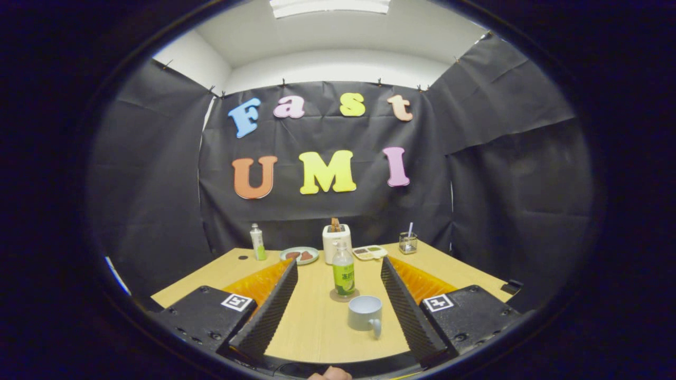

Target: Take the bottle from table, then pour the juice into the cup, finally place the bottle on the coaster

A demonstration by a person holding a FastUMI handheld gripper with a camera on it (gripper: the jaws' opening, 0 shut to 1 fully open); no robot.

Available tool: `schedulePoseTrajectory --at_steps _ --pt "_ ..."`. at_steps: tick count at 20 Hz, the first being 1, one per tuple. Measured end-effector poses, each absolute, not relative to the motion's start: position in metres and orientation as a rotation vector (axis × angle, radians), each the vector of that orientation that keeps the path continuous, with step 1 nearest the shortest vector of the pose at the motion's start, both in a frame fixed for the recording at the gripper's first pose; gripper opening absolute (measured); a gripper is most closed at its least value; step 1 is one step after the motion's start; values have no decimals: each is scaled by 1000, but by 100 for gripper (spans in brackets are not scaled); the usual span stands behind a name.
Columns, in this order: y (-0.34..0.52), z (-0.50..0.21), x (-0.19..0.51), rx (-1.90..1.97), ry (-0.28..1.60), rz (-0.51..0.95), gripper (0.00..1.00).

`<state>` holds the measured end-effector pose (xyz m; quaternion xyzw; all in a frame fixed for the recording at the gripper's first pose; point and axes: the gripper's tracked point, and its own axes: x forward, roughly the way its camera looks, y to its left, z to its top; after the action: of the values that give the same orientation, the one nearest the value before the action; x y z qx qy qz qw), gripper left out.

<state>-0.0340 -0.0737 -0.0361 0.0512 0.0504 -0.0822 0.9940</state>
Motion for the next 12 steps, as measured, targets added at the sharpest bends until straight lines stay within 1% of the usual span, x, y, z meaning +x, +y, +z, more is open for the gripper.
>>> schedulePoseTrajectory --at_steps 6,12 --pt "-75 -29 -37 87 73 -171 100" --pt "-79 -31 -36 116 82 -169 100"
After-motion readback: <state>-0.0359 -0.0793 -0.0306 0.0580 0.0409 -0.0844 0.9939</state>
